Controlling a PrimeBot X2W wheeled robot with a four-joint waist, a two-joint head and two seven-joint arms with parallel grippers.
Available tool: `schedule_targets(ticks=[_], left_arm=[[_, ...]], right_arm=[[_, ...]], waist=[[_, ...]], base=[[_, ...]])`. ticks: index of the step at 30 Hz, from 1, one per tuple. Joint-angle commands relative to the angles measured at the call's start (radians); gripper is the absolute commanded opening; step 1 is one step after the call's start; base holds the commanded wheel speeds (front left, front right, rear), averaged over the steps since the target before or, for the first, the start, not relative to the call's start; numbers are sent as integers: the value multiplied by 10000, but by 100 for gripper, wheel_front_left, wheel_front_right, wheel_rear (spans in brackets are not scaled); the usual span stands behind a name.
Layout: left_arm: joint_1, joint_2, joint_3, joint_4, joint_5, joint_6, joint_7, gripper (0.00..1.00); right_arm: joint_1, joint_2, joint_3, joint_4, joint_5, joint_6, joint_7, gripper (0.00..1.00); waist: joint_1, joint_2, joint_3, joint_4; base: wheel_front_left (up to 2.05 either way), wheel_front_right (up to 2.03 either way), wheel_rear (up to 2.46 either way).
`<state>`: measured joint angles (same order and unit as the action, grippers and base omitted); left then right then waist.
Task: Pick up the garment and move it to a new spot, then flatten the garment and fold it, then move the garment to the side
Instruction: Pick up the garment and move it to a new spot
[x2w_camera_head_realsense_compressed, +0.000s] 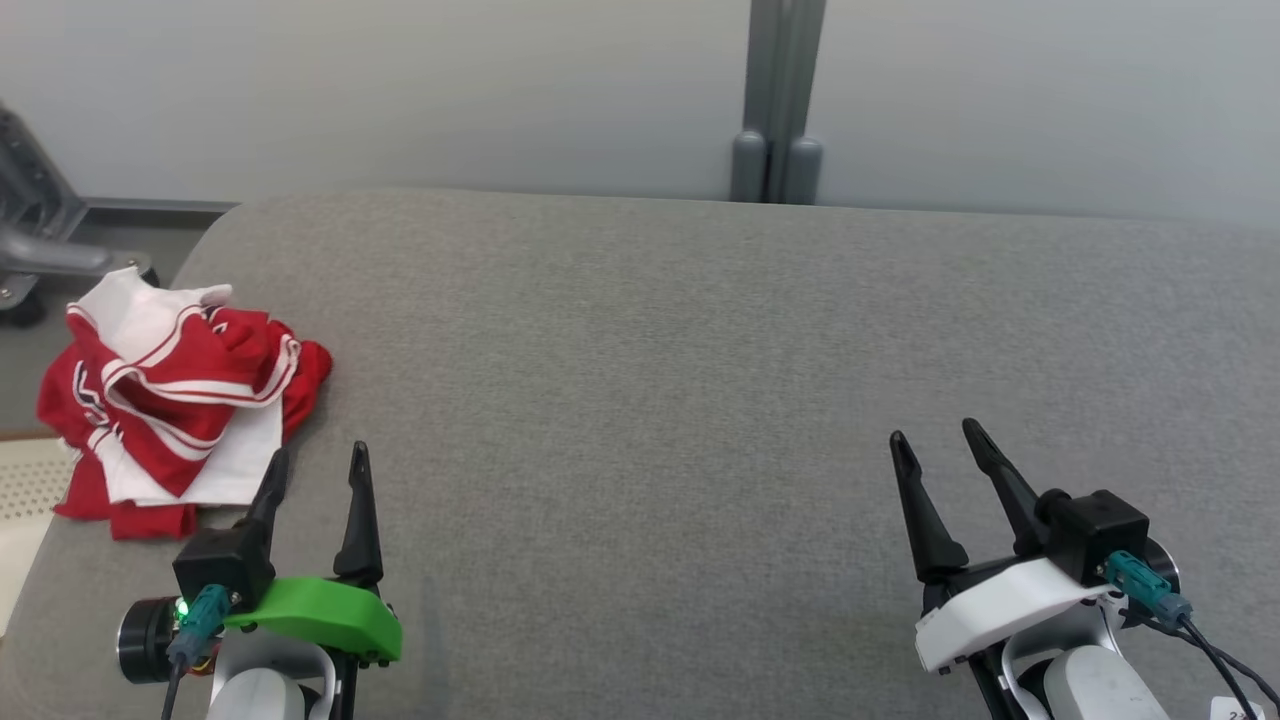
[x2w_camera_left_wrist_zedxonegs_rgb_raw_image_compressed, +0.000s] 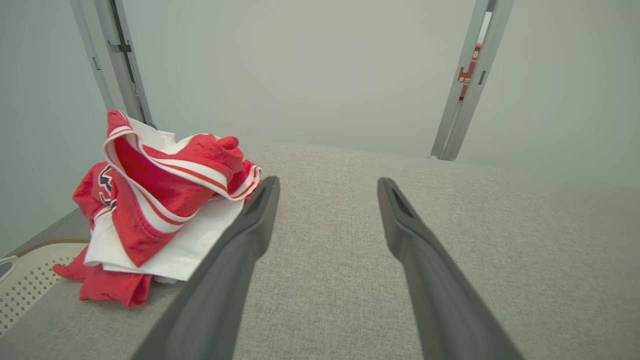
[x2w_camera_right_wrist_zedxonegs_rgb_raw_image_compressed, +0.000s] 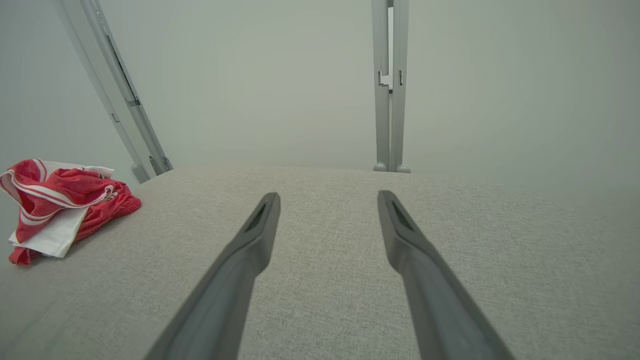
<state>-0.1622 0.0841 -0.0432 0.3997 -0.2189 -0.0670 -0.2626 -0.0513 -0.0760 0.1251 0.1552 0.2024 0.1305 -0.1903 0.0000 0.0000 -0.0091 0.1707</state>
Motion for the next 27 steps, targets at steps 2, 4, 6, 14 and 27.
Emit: schedule_targets(ticks=[2,4,6,14,27], left_arm=[[-147,68,74,-35,-42,38,-31,100],[-144,39,163,-84,-67,74,-20,100],[-100,19,249,-137,-114,104,-20,100],[97,-29,578,-319,-170,147,-20,100],[-1124,-172,633,-229,-196,18,-20,100]], right_arm=[[-101,-17,77,-125,43,4,55,100],[-148,-37,127,-214,13,4,93,100],[-171,-16,165,-280,77,4,107,100],[-281,-10,236,-459,-4,3,210,100],[-901,-368,269,-1109,-154,3,715,100]], waist=[[0,0,164,1024],[0,0,240,1389],[0,0,290,1670],[0,0,493,2310],[0,0,1906,2209]], base=[[0,0,0],[0,0,0],[0,0,0],[0,0,0],[0,0,0]])
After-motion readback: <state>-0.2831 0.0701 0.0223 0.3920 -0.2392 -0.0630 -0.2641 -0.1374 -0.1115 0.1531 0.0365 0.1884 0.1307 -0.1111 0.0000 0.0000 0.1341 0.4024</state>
